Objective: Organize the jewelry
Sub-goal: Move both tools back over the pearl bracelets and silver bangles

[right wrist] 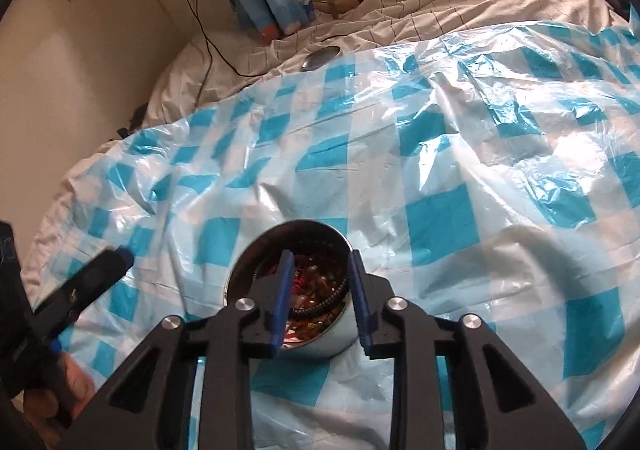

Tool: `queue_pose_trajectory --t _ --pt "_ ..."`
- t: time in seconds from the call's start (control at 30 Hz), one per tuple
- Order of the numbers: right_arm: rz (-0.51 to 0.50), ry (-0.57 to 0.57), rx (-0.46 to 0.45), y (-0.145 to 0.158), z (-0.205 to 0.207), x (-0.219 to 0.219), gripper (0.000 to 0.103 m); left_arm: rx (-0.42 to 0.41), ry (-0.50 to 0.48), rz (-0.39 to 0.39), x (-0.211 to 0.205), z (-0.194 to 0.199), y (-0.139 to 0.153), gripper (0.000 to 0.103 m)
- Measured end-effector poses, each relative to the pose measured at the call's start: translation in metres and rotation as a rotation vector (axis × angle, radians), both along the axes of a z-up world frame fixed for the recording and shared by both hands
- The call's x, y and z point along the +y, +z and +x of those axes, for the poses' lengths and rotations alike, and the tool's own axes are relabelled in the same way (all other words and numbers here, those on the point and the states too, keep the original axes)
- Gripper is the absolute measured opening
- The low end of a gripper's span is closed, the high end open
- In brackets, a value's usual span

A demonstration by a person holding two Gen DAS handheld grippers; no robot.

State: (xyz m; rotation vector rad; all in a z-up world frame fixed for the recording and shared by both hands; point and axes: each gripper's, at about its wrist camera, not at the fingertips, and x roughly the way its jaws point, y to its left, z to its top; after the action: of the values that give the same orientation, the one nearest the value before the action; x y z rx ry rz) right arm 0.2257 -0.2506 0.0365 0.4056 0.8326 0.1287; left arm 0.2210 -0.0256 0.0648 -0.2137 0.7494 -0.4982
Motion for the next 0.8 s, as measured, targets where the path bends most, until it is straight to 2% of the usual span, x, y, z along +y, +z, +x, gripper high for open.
queue_pose_trajectory --t 0.1,0.17,0.23,0.3,0.43,0.5,0.6,0.73,0.8 --pt "0.004 -0.005 -0.048 0.016 -0.008 -0.003 0.035 0.016 -0.026 0.02 0.003 -0.012 -0.006 0.053" --pt "0.006 0.002 -0.068 0.026 -0.016 -0.003 0.035 0.02 -0.052 0.044 0.002 -0.025 -0.01 0.053" --pt "0.031 0.013 -0.064 0.031 -0.025 -0.002 0.037 0.02 -0.096 0.07 0.0 -0.044 -0.016 0.053" --pt "0.057 0.015 -0.063 0.033 -0.038 -0.003 0.045 0.014 -0.131 0.093 -0.002 -0.064 -0.022 0.053" --pt "0.134 0.044 -0.034 0.031 -0.077 0.0 0.051 0.051 -0.246 0.114 -0.007 -0.11 -0.035 0.053" --pt "0.146 0.046 -0.024 0.03 -0.095 0.003 0.052 0.027 -0.308 0.166 -0.017 -0.132 -0.036 0.053" --pt "0.206 0.028 -0.024 0.026 -0.135 -0.003 0.058 0.016 -0.318 0.216 -0.021 -0.149 -0.042 0.053" --pt "0.267 0.01 0.004 0.008 -0.181 -0.006 0.059 0.064 -0.275 0.164 -0.011 -0.156 -0.055 0.053" --pt "0.263 -0.002 0.018 -0.001 -0.201 -0.004 0.059 0.07 -0.266 0.147 -0.009 -0.16 -0.057 0.053"
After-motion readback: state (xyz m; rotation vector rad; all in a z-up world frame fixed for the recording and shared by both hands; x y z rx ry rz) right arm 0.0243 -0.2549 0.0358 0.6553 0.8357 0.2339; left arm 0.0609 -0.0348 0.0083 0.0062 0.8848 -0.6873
